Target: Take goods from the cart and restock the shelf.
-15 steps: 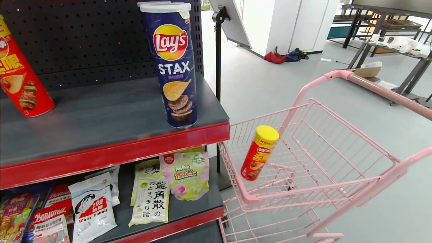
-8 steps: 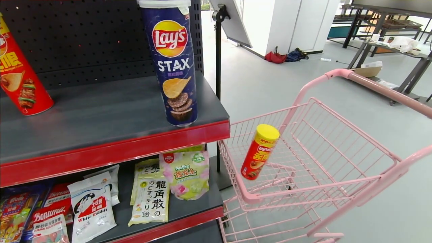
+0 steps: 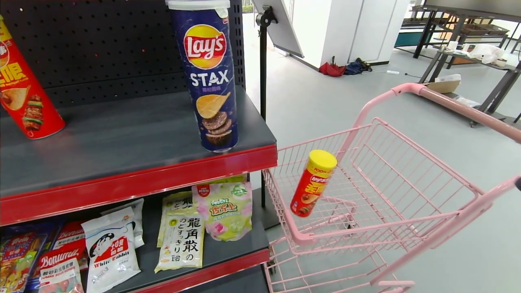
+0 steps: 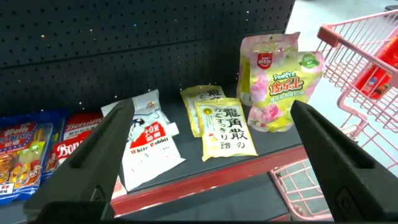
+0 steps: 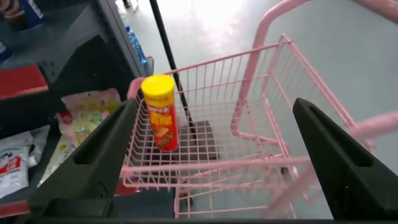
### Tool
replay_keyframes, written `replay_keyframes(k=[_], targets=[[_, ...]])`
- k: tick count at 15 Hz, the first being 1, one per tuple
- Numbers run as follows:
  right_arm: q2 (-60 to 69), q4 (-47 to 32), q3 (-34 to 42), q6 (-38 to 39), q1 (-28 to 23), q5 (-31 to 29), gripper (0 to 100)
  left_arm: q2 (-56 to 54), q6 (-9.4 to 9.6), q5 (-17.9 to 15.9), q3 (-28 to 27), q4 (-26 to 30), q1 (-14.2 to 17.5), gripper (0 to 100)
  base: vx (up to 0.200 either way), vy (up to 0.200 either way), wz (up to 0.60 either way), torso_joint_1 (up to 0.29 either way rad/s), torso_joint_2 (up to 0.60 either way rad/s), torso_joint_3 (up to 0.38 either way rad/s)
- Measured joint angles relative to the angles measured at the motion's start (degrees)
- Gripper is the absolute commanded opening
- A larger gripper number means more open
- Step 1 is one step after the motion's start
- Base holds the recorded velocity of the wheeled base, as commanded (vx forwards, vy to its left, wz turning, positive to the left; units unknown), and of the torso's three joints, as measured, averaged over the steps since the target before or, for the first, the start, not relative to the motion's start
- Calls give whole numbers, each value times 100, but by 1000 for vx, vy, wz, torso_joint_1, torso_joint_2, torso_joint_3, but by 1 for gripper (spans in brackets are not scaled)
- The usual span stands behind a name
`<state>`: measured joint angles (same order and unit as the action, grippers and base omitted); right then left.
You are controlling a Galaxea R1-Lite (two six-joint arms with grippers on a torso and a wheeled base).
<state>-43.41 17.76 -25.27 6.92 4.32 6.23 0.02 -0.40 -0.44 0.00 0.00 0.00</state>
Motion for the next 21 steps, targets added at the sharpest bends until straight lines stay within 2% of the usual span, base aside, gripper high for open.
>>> replay_keyframes(k=[6, 7, 12, 16, 21], targets=[[-4344, 4007, 17, 411, 675, -43, 100, 0, -2, 0, 0, 0, 0, 100, 0, 0, 0, 0, 0, 0], [-4821, 4440, 46, 536, 822, -123, 100, 0, -2, 4, 0, 0, 0, 100, 0, 0, 0, 0, 0, 0], [-6207, 5053, -72, 794, 1792, -471, 100, 0, 2, 11, 0, 0, 0, 100, 0, 0, 0, 0, 0, 0], [-6654, 5241, -113, 785, 2008, -478, 100, 0, 16, 155, 0, 0, 0, 100, 0, 0, 0, 0, 0, 0], [-7012, 5252, -358, 788, 2037, -468, 100, 0, 18, 155, 0, 0, 0, 100, 0, 0, 0, 0, 0, 0]])
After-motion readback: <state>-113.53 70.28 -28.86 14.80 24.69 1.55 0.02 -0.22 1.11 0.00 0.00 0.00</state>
